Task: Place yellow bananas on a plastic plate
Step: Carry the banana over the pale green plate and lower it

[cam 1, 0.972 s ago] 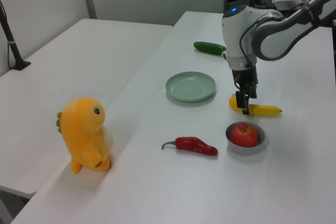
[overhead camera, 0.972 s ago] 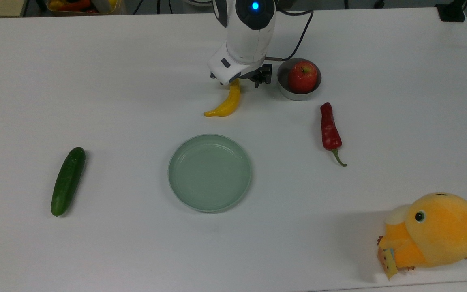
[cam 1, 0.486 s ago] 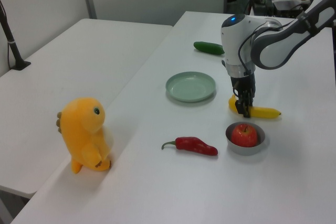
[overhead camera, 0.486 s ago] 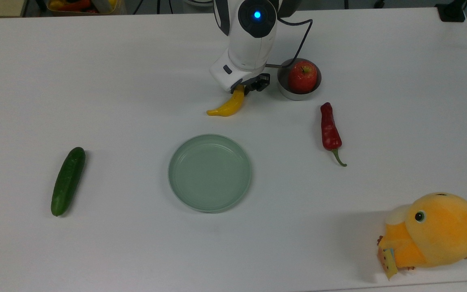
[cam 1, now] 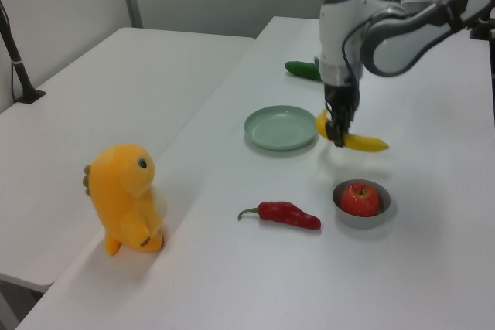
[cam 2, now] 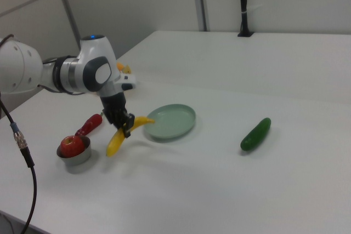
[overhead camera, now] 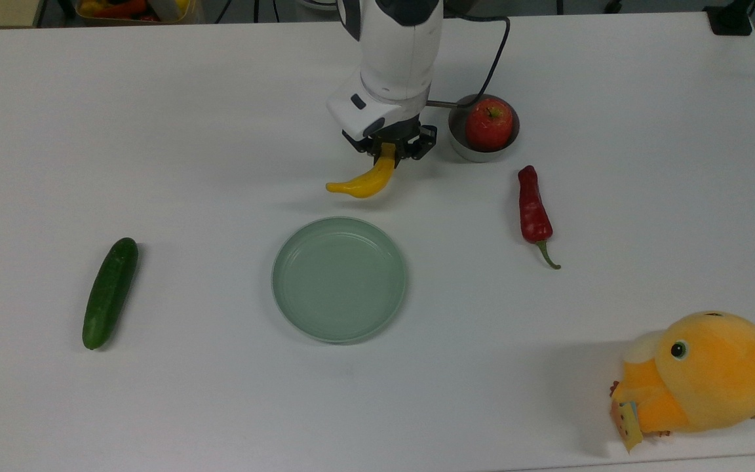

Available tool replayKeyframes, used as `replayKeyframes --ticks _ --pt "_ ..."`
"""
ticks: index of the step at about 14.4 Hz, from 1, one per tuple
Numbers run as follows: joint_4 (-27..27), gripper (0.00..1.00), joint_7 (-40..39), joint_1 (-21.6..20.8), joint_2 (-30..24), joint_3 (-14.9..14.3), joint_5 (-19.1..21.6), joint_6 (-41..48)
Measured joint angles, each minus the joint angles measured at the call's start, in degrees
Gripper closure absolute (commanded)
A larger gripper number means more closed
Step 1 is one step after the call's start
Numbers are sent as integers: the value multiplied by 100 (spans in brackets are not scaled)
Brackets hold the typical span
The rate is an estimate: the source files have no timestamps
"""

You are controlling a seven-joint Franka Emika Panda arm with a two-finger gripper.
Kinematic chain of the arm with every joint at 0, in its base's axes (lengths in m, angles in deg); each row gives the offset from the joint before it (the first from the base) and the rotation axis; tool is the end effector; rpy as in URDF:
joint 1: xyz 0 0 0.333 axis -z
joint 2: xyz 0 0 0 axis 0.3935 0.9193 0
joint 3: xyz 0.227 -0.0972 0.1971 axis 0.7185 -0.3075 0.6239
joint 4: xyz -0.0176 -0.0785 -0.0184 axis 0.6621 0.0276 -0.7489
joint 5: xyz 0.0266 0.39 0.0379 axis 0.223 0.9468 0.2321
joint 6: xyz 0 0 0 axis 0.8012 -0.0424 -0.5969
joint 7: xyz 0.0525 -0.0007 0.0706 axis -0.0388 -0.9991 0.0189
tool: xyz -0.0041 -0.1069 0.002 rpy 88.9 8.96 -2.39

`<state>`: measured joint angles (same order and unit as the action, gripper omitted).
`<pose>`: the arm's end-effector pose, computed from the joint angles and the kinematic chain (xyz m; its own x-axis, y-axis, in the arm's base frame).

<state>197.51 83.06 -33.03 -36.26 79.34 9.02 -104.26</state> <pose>0.5925 0.1617 0.3659 0.9984 -0.0568 -0.0069 -0.0566 -0.9980 0.0280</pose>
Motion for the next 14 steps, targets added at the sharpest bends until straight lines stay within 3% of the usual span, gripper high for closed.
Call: replayKeyframes --ticks 8,10,11,14 --pt "-562 85 1063 259 287 -167 -14 -1493" --pt "-872 13 1453 285 521 -298 -44 -1737" --pt "-961 0 1564 288 601 -344 -46 -1819" --pt "-1143 0 1736 291 745 -386 -106 -1898"
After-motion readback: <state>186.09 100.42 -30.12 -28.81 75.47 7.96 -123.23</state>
